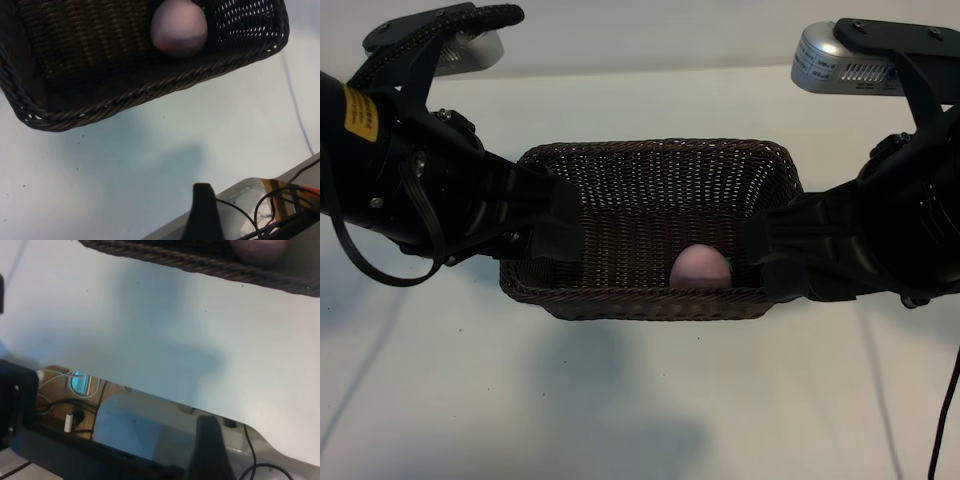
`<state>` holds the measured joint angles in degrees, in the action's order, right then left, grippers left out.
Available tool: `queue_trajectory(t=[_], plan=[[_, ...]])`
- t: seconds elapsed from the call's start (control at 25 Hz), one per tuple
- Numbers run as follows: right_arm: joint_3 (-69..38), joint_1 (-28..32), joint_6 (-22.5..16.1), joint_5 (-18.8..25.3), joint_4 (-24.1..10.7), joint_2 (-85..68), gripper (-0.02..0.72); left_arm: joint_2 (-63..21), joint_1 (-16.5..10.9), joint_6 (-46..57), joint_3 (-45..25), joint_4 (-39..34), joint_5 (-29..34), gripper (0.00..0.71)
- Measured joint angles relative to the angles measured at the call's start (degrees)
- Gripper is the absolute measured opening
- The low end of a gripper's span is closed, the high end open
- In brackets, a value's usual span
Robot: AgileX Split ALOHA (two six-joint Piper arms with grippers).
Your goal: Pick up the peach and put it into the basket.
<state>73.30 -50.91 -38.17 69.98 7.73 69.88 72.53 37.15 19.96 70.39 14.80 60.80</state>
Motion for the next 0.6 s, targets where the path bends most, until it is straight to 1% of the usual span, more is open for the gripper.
queue_trajectory(t=[0.36, 0.6], plan=[[0.0, 0.0, 0.0, 0.0, 0.2, 0.0, 0.507, 0.0, 0.0, 0.0, 0.0, 0.0, 0.0, 0.531], [0.0, 0.0, 0.0, 0.0, 0.9, 0.0, 0.507, 0.0, 0.0, 0.0, 0.0, 0.0, 0.0, 0.531]])
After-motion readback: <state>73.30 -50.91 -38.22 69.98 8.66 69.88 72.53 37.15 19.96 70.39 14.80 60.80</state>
